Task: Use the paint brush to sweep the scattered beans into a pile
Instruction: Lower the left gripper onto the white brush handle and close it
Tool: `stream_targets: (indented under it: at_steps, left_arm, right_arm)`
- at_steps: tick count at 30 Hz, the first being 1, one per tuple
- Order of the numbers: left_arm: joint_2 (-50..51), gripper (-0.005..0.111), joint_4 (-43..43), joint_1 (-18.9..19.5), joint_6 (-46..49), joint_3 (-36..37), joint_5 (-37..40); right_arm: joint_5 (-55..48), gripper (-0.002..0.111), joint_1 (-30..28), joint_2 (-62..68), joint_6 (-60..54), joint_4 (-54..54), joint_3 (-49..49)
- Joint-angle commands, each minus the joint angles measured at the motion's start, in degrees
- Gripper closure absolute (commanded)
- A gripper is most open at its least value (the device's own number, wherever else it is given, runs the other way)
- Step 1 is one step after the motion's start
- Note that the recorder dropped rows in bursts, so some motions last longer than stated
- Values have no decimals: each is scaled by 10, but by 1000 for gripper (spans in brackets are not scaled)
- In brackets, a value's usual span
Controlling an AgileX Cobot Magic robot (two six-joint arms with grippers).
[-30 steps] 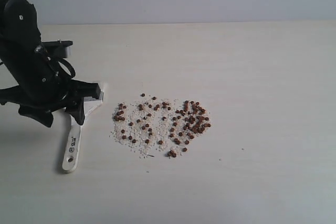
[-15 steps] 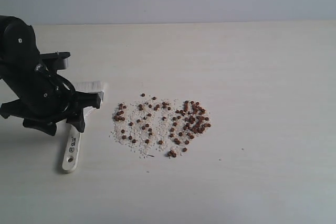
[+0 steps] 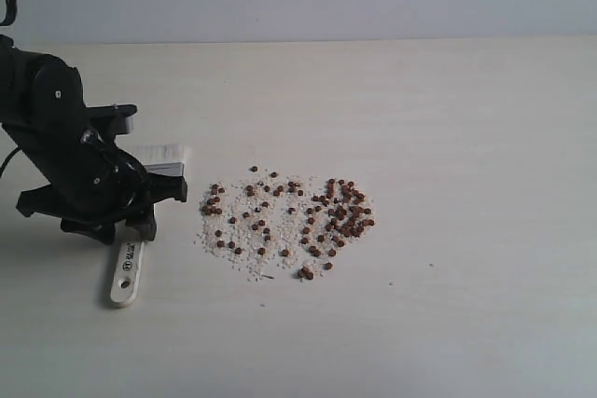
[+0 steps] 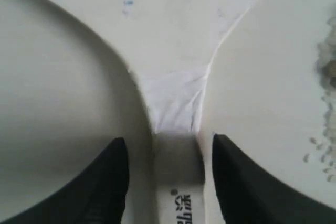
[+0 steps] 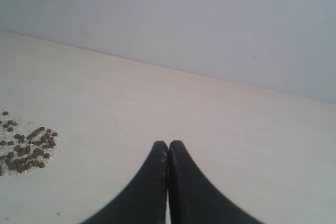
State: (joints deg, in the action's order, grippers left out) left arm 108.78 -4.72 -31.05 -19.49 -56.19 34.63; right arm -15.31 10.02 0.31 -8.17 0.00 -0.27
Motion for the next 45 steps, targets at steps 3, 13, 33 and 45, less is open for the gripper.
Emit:
stream_targets:
  at_steps: [3, 13, 33, 45]
  left_arm:
    - [0, 59, 55, -4, -50, 2, -5]
    - [0, 59, 125, -32, -113, 1, -7]
    - [0, 60, 107, -34, -105, 1, 6]
    - [0, 60, 102, -34, -98, 1, 7]
  right_arm:
    - [5, 108, 0, -3, -1, 0, 3]
    - [5, 108, 0, -3, -1, 0, 3]
    - [5, 108, 0, -3, -1, 0, 3]
    - [5, 108, 0, -3, -1, 0, 3]
